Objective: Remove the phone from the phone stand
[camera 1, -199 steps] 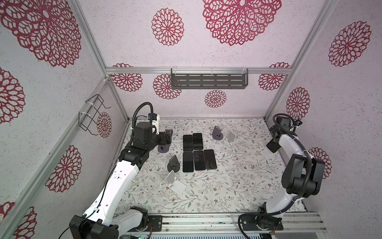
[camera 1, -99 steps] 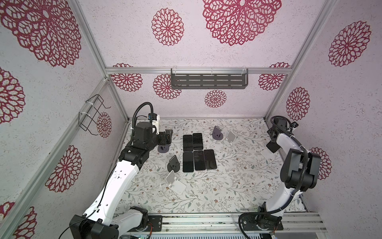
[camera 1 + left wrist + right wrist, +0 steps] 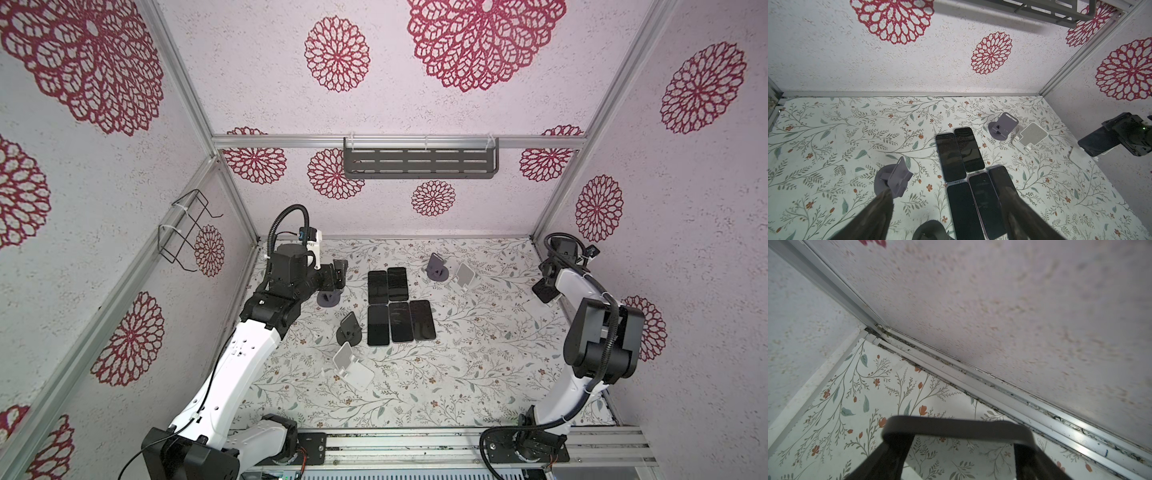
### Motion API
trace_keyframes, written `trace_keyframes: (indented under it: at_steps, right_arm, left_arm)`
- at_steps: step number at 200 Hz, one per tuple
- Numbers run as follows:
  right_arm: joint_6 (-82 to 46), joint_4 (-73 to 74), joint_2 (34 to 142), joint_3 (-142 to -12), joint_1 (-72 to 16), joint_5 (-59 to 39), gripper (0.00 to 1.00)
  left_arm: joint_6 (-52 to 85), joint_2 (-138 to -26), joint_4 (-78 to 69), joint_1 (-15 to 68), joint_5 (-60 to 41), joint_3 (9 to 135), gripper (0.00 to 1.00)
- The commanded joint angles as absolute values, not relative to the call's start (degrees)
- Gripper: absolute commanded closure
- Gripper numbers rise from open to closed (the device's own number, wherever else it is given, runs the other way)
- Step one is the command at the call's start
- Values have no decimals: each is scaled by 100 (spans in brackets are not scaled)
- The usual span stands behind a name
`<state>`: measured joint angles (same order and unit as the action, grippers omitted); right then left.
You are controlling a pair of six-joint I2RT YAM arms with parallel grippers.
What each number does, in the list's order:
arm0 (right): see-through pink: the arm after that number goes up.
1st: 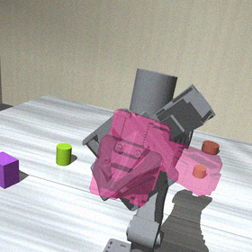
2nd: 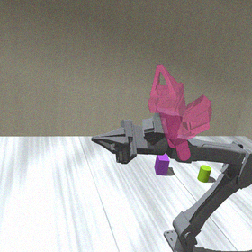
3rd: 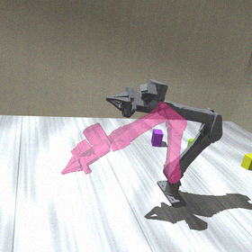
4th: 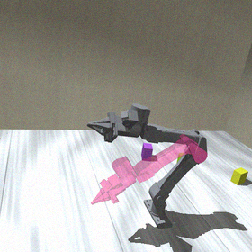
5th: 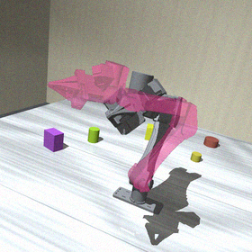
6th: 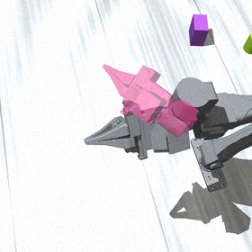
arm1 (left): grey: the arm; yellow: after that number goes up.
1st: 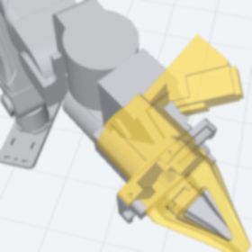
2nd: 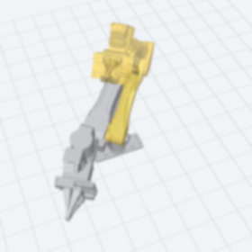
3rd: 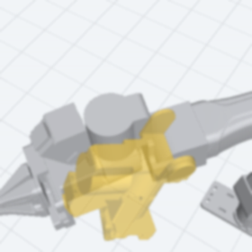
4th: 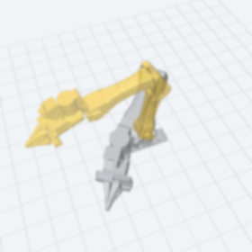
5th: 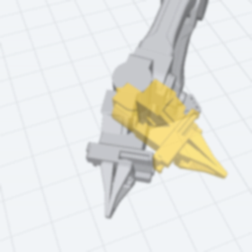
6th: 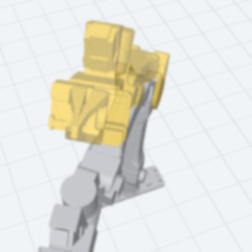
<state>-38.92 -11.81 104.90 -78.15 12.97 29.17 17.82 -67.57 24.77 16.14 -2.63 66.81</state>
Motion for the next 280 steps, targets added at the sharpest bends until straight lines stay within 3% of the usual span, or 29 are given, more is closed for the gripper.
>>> trace_keyframes:
  at_steps: [1,55,127,212,280]
  right_arm:
    - [-3843,-1040,10326,-7775,1270,2847,26]
    - [-3663,-884,9790,-7421,1274,2724,33]
    - [-3361,-874,9233,-7143,1257,2534,34]
    - [-2967,-896,8234,-6462,840,1559,40]
    - [-2817,-1181,7033,-5496,-255,826,44]
  left_arm:
    - [1758,-6754,2408,1633,-227,6825,15]
    - [1739,-6698,2413,1634,-210,6750,15]
    - [1745,-6594,2393,1635,-243,6693,15]
    - [1825,-6590,2367,1671,-715,6552,17]
    - [1521,-7475,2220,2859,-1642,6794,21]
